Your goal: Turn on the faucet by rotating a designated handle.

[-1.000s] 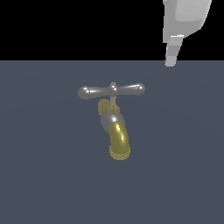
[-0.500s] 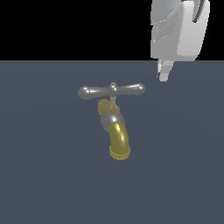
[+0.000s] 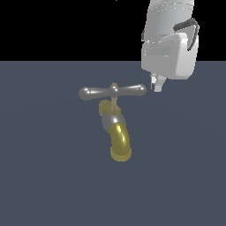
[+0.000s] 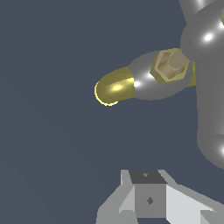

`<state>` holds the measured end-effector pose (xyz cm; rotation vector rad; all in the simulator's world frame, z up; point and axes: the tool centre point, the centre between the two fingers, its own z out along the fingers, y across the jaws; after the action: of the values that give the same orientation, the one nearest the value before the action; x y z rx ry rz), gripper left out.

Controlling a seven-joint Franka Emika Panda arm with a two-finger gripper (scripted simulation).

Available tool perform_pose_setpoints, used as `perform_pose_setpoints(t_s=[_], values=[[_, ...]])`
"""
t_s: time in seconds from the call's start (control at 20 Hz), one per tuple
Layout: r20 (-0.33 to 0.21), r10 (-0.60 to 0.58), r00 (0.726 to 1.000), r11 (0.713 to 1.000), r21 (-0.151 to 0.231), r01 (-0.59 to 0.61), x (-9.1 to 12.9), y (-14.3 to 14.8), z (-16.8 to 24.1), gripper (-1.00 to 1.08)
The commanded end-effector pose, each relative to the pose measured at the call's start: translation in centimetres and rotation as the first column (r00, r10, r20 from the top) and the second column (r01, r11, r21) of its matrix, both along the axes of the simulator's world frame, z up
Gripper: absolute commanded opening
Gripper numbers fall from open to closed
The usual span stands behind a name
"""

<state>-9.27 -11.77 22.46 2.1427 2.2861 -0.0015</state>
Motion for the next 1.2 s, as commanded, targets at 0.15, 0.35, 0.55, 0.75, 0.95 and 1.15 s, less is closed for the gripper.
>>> perform_pose_setpoints(t_s=[0.15, 0.35, 0.55, 0.75, 0.95, 1.15], values=[[-0.002, 0.084, 0.997, 0.997, 0.002, -0.084, 1.1, 0.4, -1.4, -1.00], [-0.004, 0.125, 0.992, 0.992, 0.004, -0.125, 1.6, 0.6, -2.0, -1.00], [-0.005, 0.151, 0.989, 0.989, 0.005, -0.151, 2.0, 0.8, -2.5, -1.00], [-0.005, 0.162, 0.987, 0.987, 0.006, -0.162, 2.1, 0.9, -2.7, -1.00], [-0.005, 0.163, 0.987, 0.987, 0.006, -0.163, 2.1, 0.9, -2.7, -1.00], [-0.005, 0.162, 0.987, 0.987, 0.006, -0.162, 3.0, 1.0, -2.7, -1.00]])
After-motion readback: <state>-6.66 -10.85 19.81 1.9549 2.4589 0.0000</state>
